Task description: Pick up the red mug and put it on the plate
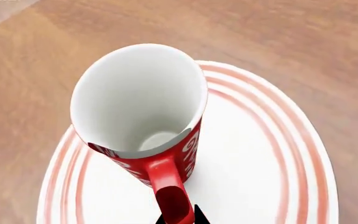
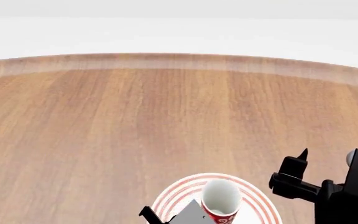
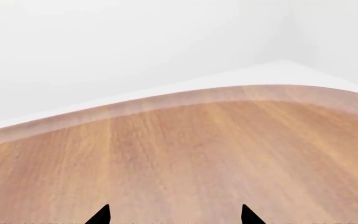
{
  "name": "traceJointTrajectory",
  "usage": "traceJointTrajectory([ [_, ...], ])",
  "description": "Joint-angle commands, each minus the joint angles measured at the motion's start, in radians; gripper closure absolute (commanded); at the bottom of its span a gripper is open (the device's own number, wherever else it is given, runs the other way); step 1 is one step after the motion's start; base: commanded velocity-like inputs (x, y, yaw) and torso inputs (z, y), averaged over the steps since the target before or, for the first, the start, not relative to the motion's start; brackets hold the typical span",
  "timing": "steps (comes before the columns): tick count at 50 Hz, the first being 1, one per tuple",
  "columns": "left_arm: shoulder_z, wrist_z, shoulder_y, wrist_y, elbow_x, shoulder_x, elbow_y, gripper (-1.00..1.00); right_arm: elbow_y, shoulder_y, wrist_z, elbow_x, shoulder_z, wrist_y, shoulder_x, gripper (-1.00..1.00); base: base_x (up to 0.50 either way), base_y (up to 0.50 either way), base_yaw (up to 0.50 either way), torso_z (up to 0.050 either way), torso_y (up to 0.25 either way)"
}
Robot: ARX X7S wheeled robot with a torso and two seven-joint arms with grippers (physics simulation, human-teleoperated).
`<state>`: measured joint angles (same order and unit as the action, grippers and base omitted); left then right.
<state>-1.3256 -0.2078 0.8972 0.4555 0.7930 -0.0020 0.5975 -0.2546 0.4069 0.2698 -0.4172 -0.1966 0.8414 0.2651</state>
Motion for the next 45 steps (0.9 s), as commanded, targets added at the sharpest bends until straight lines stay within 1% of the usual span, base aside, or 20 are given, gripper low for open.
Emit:
traceJointTrajectory([
  [1,-0.217,-0.069,0.095,-0.090,0.240,0.002,0.094,1.00,0.015,-0.006,-0.002,0.000,0.005,-0.017,-0.001,-1.00,0.00,0.00,0.00,0.000,0.000],
  [16,-0.220,-0.051,0.092,-0.057,0.250,0.002,0.102,1.00,0.013,-0.005,0.004,-0.007,0.008,-0.014,0.001,-1.00,0.00,0.00,0.00,0.000,0.001],
  [17,-0.220,-0.056,0.092,-0.062,0.246,0.002,0.100,-1.00,0.026,-0.005,-0.001,-0.004,0.010,-0.026,0.001,-1.00,0.00,0.00,0.00,0.000,0.000],
  [34,-0.221,-0.050,0.094,-0.051,0.248,0.002,0.094,-1.00,0.045,0.003,0.001,-0.004,0.021,-0.036,0.003,-1.00,0.00,0.00,0.00,0.000,0.000],
  [38,-0.228,-0.066,0.100,-0.042,0.239,0.001,0.055,-1.00,0.054,-0.002,-0.001,0.000,0.028,-0.048,0.001,-1.00,0.00,0.00,0.00,0.000,0.000],
  [39,-0.235,-0.077,0.111,-0.006,0.261,-0.049,-0.064,-1.00,0.065,0.004,-0.002,0.001,0.028,-0.048,0.003,-1.00,0.00,0.00,0.00,0.000,0.000],
  [41,-0.224,-0.114,0.129,0.038,0.307,-0.121,-0.207,-1.00,0.075,0.002,-0.004,0.003,0.030,-0.059,0.000,-1.00,0.00,0.00,0.00,0.000,0.000],
  [43,-0.217,-0.127,0.144,0.065,0.342,-0.189,-0.333,-1.00,0.063,0.001,0.000,0.002,0.033,-0.051,0.000,-1.00,0.00,0.00,0.00,0.000,0.000],
  [45,-0.204,-0.146,0.162,0.089,0.391,-0.290,-0.506,-1.00,0.060,0.002,0.004,0.002,0.036,-0.046,0.002,-1.00,0.00,0.00,0.00,0.000,0.000],
])
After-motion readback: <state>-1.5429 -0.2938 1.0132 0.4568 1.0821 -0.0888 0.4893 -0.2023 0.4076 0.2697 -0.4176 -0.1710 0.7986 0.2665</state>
